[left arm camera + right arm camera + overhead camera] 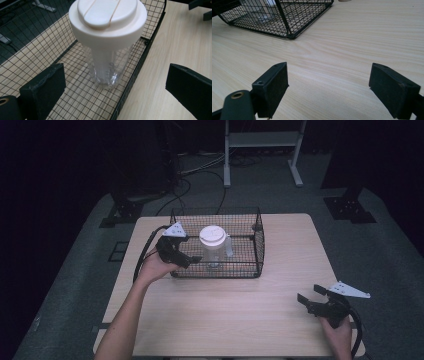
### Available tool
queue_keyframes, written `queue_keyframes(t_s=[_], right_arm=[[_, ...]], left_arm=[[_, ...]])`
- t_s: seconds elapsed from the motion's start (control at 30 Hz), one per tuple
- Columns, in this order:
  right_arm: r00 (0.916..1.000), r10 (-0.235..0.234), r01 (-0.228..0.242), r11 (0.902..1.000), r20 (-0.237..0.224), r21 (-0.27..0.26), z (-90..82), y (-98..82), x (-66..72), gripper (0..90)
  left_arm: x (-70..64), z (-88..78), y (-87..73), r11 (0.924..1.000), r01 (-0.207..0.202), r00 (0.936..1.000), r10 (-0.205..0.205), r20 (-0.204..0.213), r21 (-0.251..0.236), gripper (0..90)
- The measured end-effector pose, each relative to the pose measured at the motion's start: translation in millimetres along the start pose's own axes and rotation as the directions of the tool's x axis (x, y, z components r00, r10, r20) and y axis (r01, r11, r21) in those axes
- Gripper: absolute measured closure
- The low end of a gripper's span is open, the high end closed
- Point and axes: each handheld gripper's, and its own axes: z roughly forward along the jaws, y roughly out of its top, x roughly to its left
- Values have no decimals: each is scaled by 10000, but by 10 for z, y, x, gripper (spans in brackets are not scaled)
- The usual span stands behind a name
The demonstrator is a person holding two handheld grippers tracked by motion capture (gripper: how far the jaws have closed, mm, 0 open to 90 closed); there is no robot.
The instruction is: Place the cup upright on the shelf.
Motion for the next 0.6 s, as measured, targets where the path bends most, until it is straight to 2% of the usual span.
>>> queue_keyframes(t_s=[0.33,0.6], right_arm=[[10000,34,-34,10000,17,3,1,0,1,147],[10000,18,-18,10000,16,9,1,0,2,148]], left_arm=[[-71,-148,-81,10000,-23,10000,23,-16,-76,18],[-209,-228,-126,9995,-308,9995,308,36,-66,18]])
